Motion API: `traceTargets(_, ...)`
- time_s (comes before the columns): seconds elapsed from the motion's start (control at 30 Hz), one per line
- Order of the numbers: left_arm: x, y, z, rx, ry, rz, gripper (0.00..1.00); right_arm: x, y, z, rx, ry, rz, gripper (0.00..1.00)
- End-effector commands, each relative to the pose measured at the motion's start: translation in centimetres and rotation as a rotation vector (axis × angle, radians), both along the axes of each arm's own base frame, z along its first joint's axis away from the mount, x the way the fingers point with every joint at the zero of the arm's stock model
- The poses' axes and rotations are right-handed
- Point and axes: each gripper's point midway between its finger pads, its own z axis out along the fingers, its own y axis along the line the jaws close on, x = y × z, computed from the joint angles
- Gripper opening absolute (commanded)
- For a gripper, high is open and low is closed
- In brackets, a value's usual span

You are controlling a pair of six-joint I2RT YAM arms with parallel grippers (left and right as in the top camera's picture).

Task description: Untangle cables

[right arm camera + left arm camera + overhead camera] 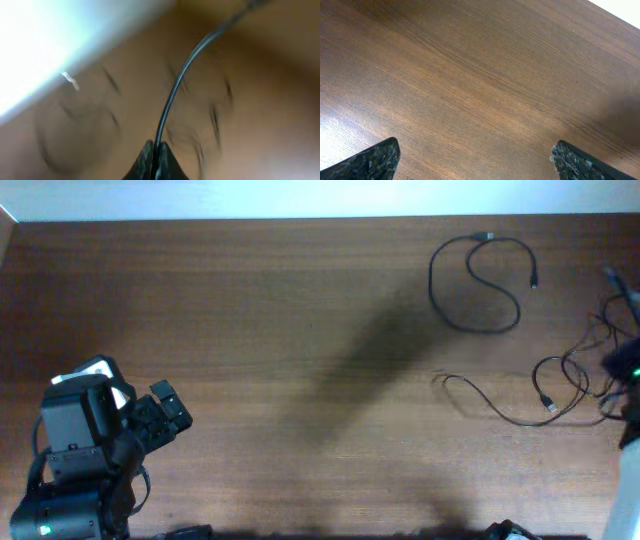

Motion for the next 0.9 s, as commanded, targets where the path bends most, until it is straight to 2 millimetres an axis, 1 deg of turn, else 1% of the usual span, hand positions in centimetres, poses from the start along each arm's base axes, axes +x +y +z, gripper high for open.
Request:
traceTargets(0.0, 0.0, 0.0, 0.1, 0.006, -0.002, -0.008, 0.99, 3.3, 4.8, 8.0, -0.355, -0.172, 0.434, 0.04)
traceTargets(0.03, 0.0, 0.0, 0.1, 0.006, -0.002, -0.008, 0.99, 4.1, 6.5, 7.5, -0.428, -0.146, 0.566, 0.04)
traceTargets(0.07, 0.0, 0.0, 0.1, 0.006, -0.002, -0.008, 0.99, 5.4, 7.6, 4.5, -0.452, -0.053, 0.676, 0.04)
traceTargets(0.1, 0.0, 0.0, 0.1, 0.006, -0.002, -0.008, 0.99, 6.8, 7.6, -0.6, -0.383, 0.077, 0.721, 0.04)
traceTargets(0.13, 0.0, 0.0, 0.1, 0.006, -0.002, -0.008, 0.99, 7.1, 6.7, -3.8, -0.341, 0.174, 0.709, 0.04)
traceTargets(0.17, 0.0, 0.0, 0.1, 0.006, -0.002, -0.008, 0.99, 6.9, 5.6, -8.1, -0.272, 0.301, 0.688, 0.04)
traceTargets(0.2, 0.0, 0.0, 0.1, 0.006, -0.002, -0.008, 0.99, 6.4, 5.0, -11.9, -0.213, 0.41, 0.677, 0.04)
traceTargets(0.23, 0.0, 0.0, 0.1, 0.006, -0.002, -0.008, 0.99, 5.8, 4.8, -14.5, -0.166, 0.483, 0.679, 0.04)
traceTargets(0.27, 0.0, 0.0, 0.1, 0.006, -0.002, -0.008, 0.99, 5.6, 4.9, -16.4, -0.125, 0.522, 0.69, 0.26)
traceTargets(0.3, 0.0, 0.0, 0.1, 0.006, -0.002, -0.008, 0.99, 5.7, 4.9, -16.7, -0.121, 0.526, 0.691, 0.82)
traceTargets(0.33, 0.0, 0.0, 0.1, 0.006, -0.002, -0.008, 0.99, 6.6, 4.4, -16.0, -0.152, 0.492, 0.678, 0.99)
traceTargets(0.4, 0.0, 0.0, 0.1, 0.006, -0.002, -0.008, 0.99, 7.9, 3.6, -14.3, -0.198, 0.448, 0.66, 0.99)
traceTargets(0.43, 0.0, 0.0, 0.1, 0.006, -0.002, -0.008, 0.99, 8.7, 1.8, -13.1, -0.212, 0.418, 0.537, 0.99)
traceTargets(0.47, 0.0, 0.0, 0.1, 0.006, -0.002, -0.008, 0.99, 8.9, -0.3, -12.2, -0.2, 0.382, 0.384, 0.99)
traceTargets(0.5, 0.0, 0.0, 0.1, 0.006, -0.002, -0.008, 0.99, 8.4, -2.7, -11.6, -0.14, 0.32, 0.192, 0.99)
traceTargets(0.53, 0.0, 0.0, 0.1, 0.006, -0.002, -0.008, 0.99, 8.1, -3.9, -11.2, -0.084, 0.266, 0.116, 0.99)
traceTargets(0.57, 0.0, 0.0, 0.1, 0.006, -0.002, -0.008, 0.99, 7.7, -4.7, -11.3, -0.062, 0.25, 0.101, 0.99)
traceTargets(0.6, 0.0, 0.0, 0.1, 0.006, -0.002, -0.008, 0.99, 7.0, -6.1, -11.5, -0.062, 0.254, 0.063, 0.89)
traceTargets(0.63, 0.0, 0.0, 0.1, 0.006, -0.002, -0.008, 0.99, 6.5, -7.2, -12.3, -0.05, 0.261, 0.036, 0.75)
traceTargets(0.67, 0.0, 0.0, 0.1, 0.006, -0.002, -0.008, 0.99, 6.0, -8.1, -13.8, -0.029, 0.286, 0.017, 0.73)
traceTargets(0.7, 0.0, 0.0, 0.1, 0.006, -0.002, -0.008, 0.99, 5.7, -8.7, -16.0, -0.002, 0.319, 0.008, 0.73)
traceTargets(0.73, 0.0, 0.0, 0.1, 0.006, -0.002, -0.008, 0.99, 5.7, -8.8, -17.5, 0.015, 0.341, 0.008, 0.77)
traceTargets(0.77, 0.0, 0.0, 0.1, 0.006, -0.002, -0.008, 0.99, 5.9, -9.0, -18.6, 0.032, 0.341, -0.005, 0.81)
traceTargets(0.8, 0.0, 0.0, 0.1, 0.006, -0.002, -0.008, 0.99, 6.4, -9.4, -19.1, 0.029, 0.324, -0.013, 0.83)
traceTargets(0.83, 0.0, 0.0, 0.1, 0.006, -0.002, -0.008, 0.99, 7.3, -10.1, -19.3, 0.004, 0.289, -0.017, 0.83)
traceTargets(0.87, 0.0, 0.0, 0.1, 0.006, -0.002, -0.008, 0.99, 7.8, -10.4, -19.3, -0.009, 0.271, -0.019, 0.83)
